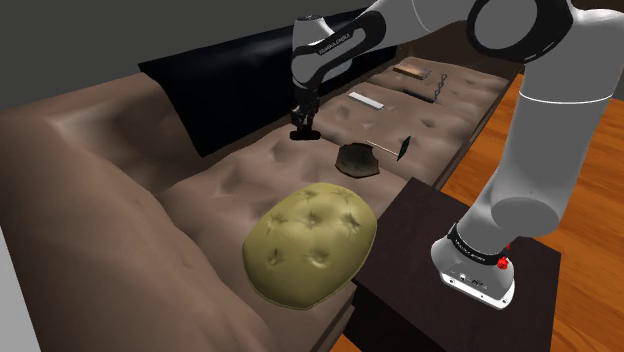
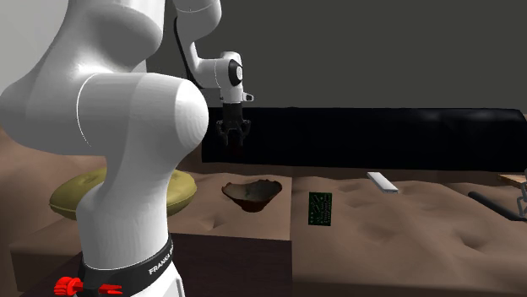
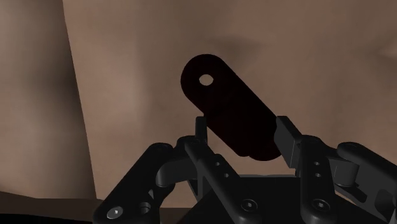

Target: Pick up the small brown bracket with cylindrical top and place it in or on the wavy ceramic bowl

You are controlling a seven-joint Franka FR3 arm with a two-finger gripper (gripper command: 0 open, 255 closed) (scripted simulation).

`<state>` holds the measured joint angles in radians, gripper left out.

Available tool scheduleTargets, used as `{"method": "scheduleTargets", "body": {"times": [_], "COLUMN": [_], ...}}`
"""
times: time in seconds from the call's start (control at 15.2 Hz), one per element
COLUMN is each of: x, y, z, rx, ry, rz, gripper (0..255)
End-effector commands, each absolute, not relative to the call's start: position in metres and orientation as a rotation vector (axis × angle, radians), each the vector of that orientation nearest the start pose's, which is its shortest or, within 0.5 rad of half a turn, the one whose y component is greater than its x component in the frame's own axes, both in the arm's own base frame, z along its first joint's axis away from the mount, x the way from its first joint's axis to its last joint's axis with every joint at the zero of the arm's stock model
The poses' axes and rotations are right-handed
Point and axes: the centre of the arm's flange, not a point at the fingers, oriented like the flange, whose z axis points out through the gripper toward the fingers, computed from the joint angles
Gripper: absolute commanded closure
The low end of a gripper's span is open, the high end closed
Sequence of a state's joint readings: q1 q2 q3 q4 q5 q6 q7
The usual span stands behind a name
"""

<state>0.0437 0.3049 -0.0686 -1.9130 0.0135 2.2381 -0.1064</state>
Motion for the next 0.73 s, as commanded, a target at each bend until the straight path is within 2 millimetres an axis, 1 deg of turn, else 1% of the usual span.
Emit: {"method": "scheduleTargets", "body": {"times": [0.0,0.66], "x": [0.603,0.489], "y": [-0.022,-0.09], "z": [0.342,0.348], "rx": [-3.15,-3.15], "ry": [-0.121,-0.121], "rz": [-0.031,-0.031], "gripper": [255,255]}}
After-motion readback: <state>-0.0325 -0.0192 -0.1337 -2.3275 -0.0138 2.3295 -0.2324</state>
